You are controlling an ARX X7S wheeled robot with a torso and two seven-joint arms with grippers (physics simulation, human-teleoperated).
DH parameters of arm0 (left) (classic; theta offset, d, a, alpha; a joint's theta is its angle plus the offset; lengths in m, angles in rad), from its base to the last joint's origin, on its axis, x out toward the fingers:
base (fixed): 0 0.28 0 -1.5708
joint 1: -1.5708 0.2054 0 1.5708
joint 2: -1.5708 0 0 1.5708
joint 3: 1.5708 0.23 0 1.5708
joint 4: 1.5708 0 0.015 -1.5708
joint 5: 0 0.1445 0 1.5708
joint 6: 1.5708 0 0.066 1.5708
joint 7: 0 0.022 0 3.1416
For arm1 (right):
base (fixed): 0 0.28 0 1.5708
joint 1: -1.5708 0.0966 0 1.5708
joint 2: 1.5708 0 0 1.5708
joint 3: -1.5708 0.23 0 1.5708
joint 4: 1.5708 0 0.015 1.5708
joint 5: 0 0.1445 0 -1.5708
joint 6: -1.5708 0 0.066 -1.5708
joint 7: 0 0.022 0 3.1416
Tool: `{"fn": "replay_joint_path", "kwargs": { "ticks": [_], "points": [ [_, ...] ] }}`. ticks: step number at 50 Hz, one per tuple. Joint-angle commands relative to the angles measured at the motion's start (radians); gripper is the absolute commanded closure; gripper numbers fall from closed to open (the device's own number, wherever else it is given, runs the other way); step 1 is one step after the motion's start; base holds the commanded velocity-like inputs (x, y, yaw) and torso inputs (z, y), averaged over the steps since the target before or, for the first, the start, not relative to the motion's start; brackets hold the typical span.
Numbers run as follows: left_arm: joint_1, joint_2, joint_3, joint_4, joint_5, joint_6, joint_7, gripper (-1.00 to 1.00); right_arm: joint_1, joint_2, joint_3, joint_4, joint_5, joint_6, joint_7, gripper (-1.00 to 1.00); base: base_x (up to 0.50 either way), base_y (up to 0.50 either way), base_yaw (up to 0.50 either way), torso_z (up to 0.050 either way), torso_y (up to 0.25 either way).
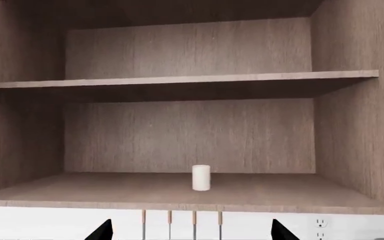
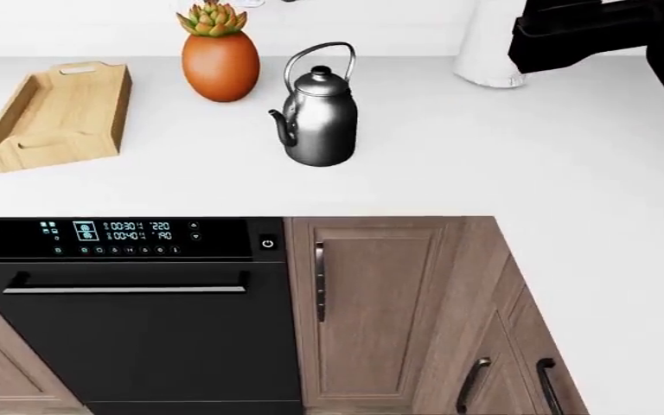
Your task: Pick the kettle from the counter and place it on the tray. Then pick the mug from the cabinet and place it on the tray. Then close the cabinet doors.
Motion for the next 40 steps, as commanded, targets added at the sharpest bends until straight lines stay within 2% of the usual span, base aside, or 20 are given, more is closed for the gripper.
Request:
{"fn": "replay_joint_path", "kwargs": {
  "ticks": [1, 11, 40],
  "points": [
    [0.0, 0.0, 0.018, 0.0, -0.002, -0.008, 0.0, -1.0, 0.004, 0.02, -0.02, 0.001, 0.007, -0.023, -0.006, -1.0, 0.0, 0.0, 0.0, 0.0, 0.0],
    [0.0, 0.0, 0.004, 0.016, 0.02, -0.02, -0.021, -1.0, 0.008, 0.031, -0.039, 0.02, 0.033, -0.033, 0.017, -1.0, 0.04, 0.0, 0.0, 0.0, 0.0],
    [0.0, 0.0, -0.059, 0.105, 0.081, -0.094, -0.005, -1.0, 0.002, 0.063, -0.065, 0.009, 0.069, -0.077, 0.041, -1.0, 0.5, 0.0, 0.0, 0.0, 0.0]
  ]
}}
